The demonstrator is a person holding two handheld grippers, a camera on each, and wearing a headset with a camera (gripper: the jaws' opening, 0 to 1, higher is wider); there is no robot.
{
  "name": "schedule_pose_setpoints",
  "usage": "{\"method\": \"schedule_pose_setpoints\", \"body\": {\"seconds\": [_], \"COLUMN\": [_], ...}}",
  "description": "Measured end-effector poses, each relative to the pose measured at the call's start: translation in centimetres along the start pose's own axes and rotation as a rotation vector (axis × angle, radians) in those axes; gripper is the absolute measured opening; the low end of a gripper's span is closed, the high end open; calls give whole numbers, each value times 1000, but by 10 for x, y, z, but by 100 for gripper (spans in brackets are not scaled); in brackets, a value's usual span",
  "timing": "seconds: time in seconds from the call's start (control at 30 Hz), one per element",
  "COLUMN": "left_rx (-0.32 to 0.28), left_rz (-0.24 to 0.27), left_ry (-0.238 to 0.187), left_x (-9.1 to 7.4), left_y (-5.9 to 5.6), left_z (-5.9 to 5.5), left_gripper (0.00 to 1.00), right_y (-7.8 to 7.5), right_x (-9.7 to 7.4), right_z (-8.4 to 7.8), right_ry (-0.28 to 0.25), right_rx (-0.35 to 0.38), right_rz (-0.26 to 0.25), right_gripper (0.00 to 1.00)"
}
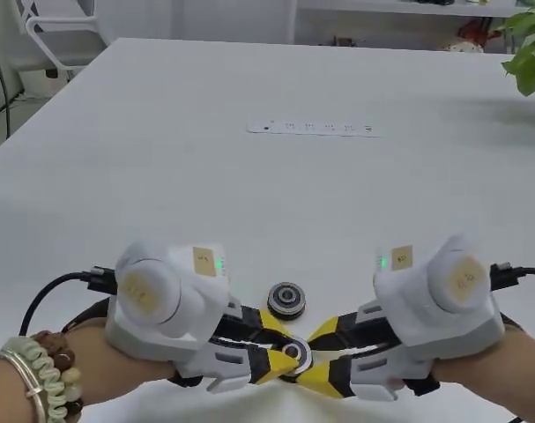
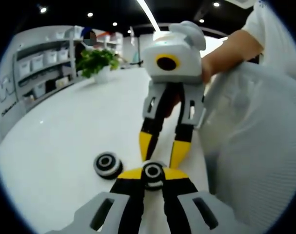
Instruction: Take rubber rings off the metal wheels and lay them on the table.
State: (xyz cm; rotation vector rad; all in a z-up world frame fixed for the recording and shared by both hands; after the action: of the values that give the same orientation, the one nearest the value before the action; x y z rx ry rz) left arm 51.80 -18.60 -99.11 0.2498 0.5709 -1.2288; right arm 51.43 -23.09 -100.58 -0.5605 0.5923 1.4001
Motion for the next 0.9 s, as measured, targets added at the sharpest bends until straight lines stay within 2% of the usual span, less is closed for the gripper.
{"method": "schedule_pose_setpoints", "body": {"seconds": [0.37,0.47,0.7,0.87,0.9], "left_rx": [2,1,-3,-1,-1], "left_rz": [2,1,-2,4,4], "left_ry": [-1,-4,-12,-12,-12], "left_x": [-1,-1,-1,-1,-1], "left_y": [-1,-1,-1,0,1], "left_z": [0,0,0,0,0], "left_gripper": [14,14,14,14,14], "right_y": [0,-2,-3,-8,-8], "right_x": [-3,-4,-5,-7,-8], "right_z": [-4,-6,-6,-7,-7], "right_ry": [11,22,32,41,42], "right_rx": [16,3,-3,58,102], "right_rz": [8,2,-9,-31,-36], "right_gripper": [12,7,2,0,0]}}
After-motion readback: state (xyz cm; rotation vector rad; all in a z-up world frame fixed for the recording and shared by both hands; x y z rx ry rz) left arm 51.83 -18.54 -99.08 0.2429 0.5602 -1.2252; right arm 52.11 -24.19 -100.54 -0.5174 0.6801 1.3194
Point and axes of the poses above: the centre of the closed fingertips' face, and the gripper's own axes: x roughly forward along the fingers, y roughly to its left, z roughly out of its top, the point moved 3 cm from there along -x, roughly backward along the fingers, and after that the axes turned 8 degrees about -x, right-handed, at the moved point
